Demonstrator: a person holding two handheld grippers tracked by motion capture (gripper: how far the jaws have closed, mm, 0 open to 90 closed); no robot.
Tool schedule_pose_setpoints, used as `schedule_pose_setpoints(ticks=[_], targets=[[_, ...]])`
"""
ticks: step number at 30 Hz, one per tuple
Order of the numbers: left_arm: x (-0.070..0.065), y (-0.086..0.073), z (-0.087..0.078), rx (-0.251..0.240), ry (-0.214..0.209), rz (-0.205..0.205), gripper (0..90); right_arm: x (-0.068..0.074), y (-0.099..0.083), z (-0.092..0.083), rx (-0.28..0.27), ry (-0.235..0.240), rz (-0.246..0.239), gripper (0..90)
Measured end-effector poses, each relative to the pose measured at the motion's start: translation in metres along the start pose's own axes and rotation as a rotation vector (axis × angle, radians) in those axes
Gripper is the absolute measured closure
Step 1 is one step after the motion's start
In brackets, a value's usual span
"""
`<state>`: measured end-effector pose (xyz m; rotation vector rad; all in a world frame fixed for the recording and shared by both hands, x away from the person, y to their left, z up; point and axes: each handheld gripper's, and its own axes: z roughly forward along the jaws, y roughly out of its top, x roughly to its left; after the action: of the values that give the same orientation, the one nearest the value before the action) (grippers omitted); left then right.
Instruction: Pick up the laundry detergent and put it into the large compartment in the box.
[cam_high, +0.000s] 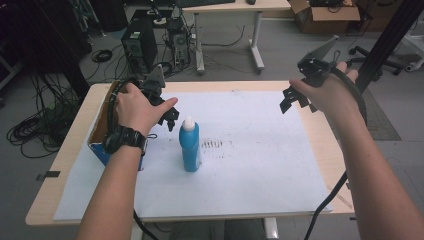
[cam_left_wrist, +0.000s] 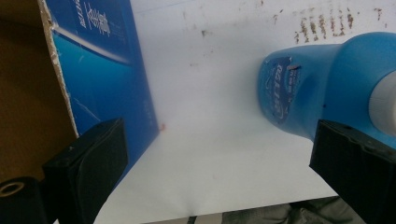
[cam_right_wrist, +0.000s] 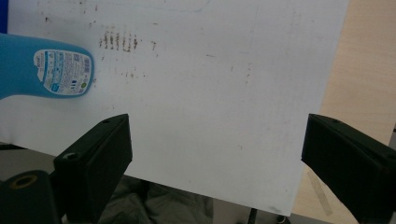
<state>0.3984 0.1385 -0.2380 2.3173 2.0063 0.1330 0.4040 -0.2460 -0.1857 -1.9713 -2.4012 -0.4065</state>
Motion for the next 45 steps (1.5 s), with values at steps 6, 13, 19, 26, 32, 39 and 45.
schedule_pose_setpoints(ticks=[6,13,19,26,32,39,45], targets=[[0.002,0.000,0.000,0.010,0.013,-0.004,4.9,-0.002,-0.002,0.002,0.003,0.003,-0.002,8.9],[0.003,0.001,-0.006,0.008,0.018,-0.012,5.0,-0.004,-0.004,0.001,0.001,0.006,-0.006,8.9],[0.003,0.000,-0.017,-0.001,0.023,-0.025,5.2,-0.005,-0.005,-0.002,-0.003,0.011,-0.003,8.9],[0.000,0.001,-0.032,-0.019,0.026,-0.022,5.0,-0.010,-0.005,-0.004,-0.005,0.000,0.000,8.9],[-0.009,0.004,-0.043,-0.035,0.035,-0.027,4.8,-0.014,-0.008,-0.005,-0.005,-0.001,0.006,8.9],[-0.024,0.006,-0.053,-0.041,0.019,-0.015,4.8,-0.017,-0.010,-0.007,-0.005,0.003,0.007,8.9],[-0.040,0.010,-0.059,-0.045,0.014,-0.011,4.7,-0.019,-0.012,-0.008,-0.006,0.006,0.006,8.9]])
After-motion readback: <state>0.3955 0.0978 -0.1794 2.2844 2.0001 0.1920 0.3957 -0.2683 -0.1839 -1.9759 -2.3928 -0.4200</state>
